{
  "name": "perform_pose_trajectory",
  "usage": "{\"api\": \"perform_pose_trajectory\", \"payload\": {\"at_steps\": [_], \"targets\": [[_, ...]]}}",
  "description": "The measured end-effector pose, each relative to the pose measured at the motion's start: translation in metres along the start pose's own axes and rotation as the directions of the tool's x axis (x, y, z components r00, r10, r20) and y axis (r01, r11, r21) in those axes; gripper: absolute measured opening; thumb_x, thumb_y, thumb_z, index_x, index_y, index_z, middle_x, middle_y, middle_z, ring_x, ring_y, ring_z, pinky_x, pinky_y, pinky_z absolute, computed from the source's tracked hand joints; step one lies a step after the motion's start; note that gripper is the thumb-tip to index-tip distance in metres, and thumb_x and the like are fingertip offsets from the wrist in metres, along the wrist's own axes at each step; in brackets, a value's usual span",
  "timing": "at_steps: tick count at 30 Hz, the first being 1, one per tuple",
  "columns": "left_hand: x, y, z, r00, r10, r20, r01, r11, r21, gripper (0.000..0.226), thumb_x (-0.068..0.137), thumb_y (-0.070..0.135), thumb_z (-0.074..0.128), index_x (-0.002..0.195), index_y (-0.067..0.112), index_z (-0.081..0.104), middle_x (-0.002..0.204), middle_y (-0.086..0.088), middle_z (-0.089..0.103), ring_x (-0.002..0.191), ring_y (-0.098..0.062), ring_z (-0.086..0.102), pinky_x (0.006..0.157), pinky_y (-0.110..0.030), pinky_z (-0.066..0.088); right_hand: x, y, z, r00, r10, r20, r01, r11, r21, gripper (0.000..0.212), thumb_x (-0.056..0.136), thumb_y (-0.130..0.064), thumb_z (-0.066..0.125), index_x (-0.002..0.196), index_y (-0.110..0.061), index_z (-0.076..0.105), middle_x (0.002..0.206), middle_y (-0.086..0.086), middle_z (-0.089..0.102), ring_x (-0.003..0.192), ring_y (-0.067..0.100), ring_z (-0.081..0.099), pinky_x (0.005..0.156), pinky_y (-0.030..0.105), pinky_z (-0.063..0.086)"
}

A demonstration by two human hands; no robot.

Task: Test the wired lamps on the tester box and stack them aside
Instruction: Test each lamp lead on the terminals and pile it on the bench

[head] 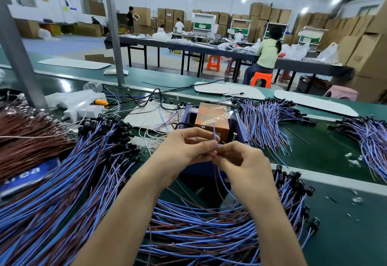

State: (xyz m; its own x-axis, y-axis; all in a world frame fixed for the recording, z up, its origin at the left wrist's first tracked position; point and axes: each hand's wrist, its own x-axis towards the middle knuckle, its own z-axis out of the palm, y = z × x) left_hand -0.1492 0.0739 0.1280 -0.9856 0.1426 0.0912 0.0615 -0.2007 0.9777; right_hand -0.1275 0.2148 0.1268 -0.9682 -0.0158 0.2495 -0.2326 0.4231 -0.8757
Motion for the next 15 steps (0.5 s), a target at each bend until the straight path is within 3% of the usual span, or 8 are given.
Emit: {"api": "perform_pose_trajectory", "payload": {"at_steps": [3, 8, 15], "targets": [[0.002, -0.004, 0.004, 1.0, -0.017, -0.022, 0.018, 0.999, 0.051, 0.01, 0.082, 0.001, 0.066, 0.08, 0.011, 0.068, 0.064, 0.002, 0.068, 0.058, -0.006, 0.061, 0.06, -0.015, 0.054, 0.002, 0.003, -0.002, 0.998, 0.021, -0.055, -0.021, 1.0, 0.005, 0.022, 0.08, -0.008, 0.074, 0.072, -0.027, 0.067, 0.068, -0.008, 0.07, 0.063, 0.005, 0.065, 0.067, 0.034, 0.059], [0.006, -0.012, -0.002, 0.992, -0.062, -0.108, 0.071, 0.994, 0.082, 0.008, 0.091, 0.008, 0.06, 0.085, 0.013, 0.064, 0.07, -0.001, 0.073, 0.053, -0.004, 0.061, 0.054, -0.017, 0.053, 0.005, 0.013, -0.005, 0.98, 0.127, -0.155, -0.121, 0.992, 0.044, 0.027, 0.087, -0.003, 0.065, 0.07, -0.024, 0.062, 0.066, 0.0, 0.067, 0.051, 0.007, 0.065, 0.042, 0.021, 0.052], [0.014, -0.028, -0.01, 0.963, -0.115, -0.242, 0.146, 0.983, 0.113, 0.015, 0.09, 0.004, 0.061, 0.078, 0.007, 0.068, 0.059, 0.0, 0.07, 0.047, -0.003, 0.059, 0.052, -0.016, 0.053, 0.008, 0.028, -0.014, 0.952, 0.298, -0.07, -0.3, 0.954, -0.018, 0.018, 0.09, 0.0, 0.06, 0.077, -0.013, 0.061, 0.072, 0.013, 0.067, 0.042, 0.016, 0.064, 0.037, 0.019, 0.045]]}}
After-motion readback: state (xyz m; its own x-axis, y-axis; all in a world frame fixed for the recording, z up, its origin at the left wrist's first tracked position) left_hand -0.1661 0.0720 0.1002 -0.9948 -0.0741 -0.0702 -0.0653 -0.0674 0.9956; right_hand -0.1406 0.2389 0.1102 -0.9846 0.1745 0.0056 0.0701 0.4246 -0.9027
